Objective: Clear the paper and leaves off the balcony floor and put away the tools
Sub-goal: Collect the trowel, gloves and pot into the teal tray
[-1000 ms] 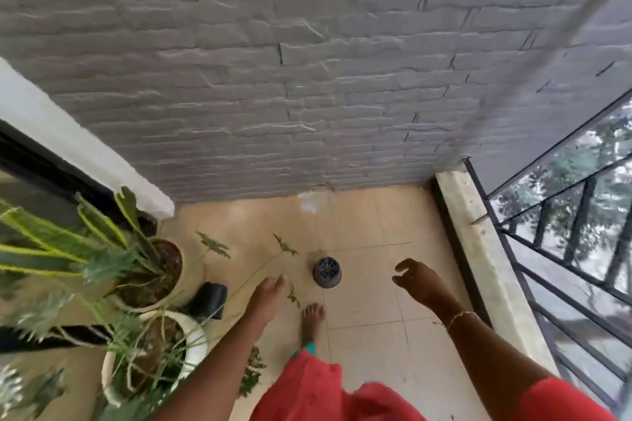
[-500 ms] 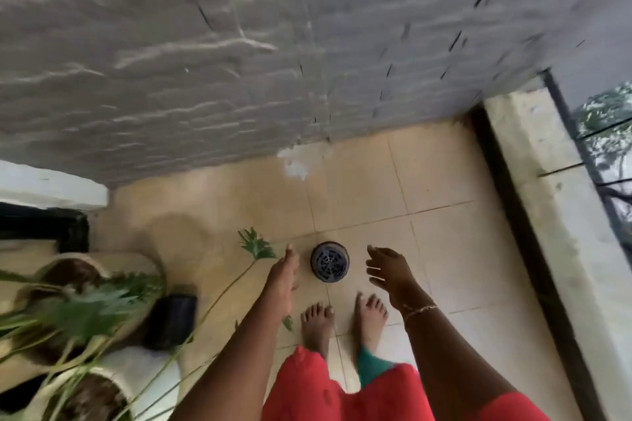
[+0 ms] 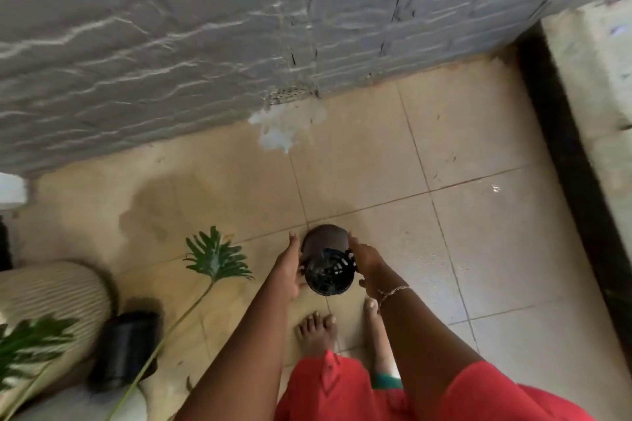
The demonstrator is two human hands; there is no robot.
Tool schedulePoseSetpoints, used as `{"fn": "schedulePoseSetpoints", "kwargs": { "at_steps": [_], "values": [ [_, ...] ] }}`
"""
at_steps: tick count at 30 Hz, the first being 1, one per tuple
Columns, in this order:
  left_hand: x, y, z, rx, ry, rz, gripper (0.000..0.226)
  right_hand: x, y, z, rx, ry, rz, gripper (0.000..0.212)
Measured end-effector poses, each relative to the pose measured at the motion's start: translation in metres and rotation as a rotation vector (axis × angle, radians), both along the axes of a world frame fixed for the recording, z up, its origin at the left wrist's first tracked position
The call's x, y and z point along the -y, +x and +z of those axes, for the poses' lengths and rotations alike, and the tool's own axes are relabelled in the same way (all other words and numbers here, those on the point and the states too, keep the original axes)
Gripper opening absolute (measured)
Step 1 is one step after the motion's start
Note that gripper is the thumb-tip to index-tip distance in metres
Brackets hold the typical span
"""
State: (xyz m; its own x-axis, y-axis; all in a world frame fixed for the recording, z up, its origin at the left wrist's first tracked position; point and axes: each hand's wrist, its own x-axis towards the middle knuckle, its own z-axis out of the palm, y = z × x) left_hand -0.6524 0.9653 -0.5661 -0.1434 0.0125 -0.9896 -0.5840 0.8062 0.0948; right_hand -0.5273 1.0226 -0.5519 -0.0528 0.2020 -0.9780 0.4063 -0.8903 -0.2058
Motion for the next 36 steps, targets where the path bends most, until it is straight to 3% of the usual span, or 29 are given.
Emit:
{"fn": "schedulePoseSetpoints", "kwargs": {
  "at_steps": [4,10,15,21,24,30,33,36],
  "values": [
    [-0.011,0.006,0.079,-0.198,0.116,-0.133,0.064,-0.001,0.016,0.070,-0.007,0.061,-0.089,0.058],
    [-0.029,0.036,0.238,-0.507,0.317,-0.555,0.051,0.000,0.032,0.221,-0.064,0.175,-0.196,0.056],
    [-0.013,0.061,0.330,-0.479,0.269,-0.552,0.035,0.011,0.038,0.324,-0.027,0.381,-0.191,0.035],
    [-0.003,0.070,0.406,-0.421,0.389,-0.096,0.052,0.005,0.032,0.414,-0.038,0.754,-0.200,0.019],
    [-0.024,0.063,0.447,-0.352,0.578,0.005,0.036,-0.004,0.032,0.448,-0.007,0.991,-0.195,0.024],
    [-0.052,0.054,0.527,-0.302,0.992,-0.214,0.033,0.000,0.049,0.514,-0.093,1.212,-0.352,0.052],
    [-0.051,0.056,0.557,-0.280,1.132,-0.432,0.048,0.007,0.066,0.548,-0.196,1.203,-0.489,0.065],
    [-0.047,0.062,0.571,-0.314,1.210,-0.577,0.077,0.020,0.090,0.581,-0.333,1.155,-0.639,0.047]
  ]
}}
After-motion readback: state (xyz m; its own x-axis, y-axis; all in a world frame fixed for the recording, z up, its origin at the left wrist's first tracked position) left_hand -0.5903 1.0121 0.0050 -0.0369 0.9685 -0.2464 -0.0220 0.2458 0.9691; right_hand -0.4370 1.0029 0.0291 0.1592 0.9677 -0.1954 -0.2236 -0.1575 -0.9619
